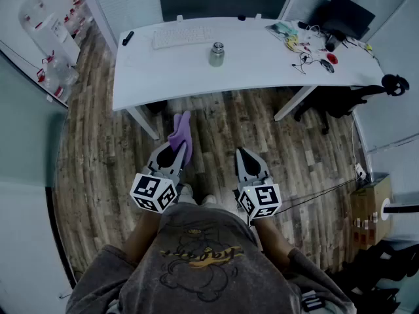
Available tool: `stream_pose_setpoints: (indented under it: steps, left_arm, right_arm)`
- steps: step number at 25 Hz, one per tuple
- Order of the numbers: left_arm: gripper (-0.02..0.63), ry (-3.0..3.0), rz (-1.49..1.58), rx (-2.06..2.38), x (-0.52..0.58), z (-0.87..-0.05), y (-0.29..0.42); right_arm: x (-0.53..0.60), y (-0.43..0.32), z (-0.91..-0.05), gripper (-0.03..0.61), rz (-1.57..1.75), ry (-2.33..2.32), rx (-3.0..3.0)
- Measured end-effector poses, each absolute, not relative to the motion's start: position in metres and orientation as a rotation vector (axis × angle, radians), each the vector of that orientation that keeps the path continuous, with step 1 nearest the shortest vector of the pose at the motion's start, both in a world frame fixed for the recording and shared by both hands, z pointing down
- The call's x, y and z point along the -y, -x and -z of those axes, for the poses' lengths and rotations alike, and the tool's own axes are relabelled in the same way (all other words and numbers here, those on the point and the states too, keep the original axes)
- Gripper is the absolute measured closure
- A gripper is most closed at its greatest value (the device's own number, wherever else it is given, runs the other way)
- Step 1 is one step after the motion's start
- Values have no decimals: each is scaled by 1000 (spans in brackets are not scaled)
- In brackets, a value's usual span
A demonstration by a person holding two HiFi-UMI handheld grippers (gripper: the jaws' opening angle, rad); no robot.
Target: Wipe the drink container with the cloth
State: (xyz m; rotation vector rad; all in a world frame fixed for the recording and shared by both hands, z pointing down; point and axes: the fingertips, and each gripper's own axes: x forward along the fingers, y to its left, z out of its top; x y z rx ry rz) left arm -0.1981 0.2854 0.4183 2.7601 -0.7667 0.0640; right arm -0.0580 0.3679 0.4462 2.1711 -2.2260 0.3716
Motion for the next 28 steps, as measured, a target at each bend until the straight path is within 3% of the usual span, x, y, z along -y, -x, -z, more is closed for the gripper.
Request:
stream_pose_setpoints:
  steps: [14, 28]
  left_arm:
    - [563, -2733, -19, 803, -270, -432, 180]
    - [563, -2736, -42, 759, -151, -441, 119]
  right_arm:
    - [-350, 38, -461, 568, -372, -2095, 2301]
    - [-242, -9, -474, 523, -422, -2064, 2283]
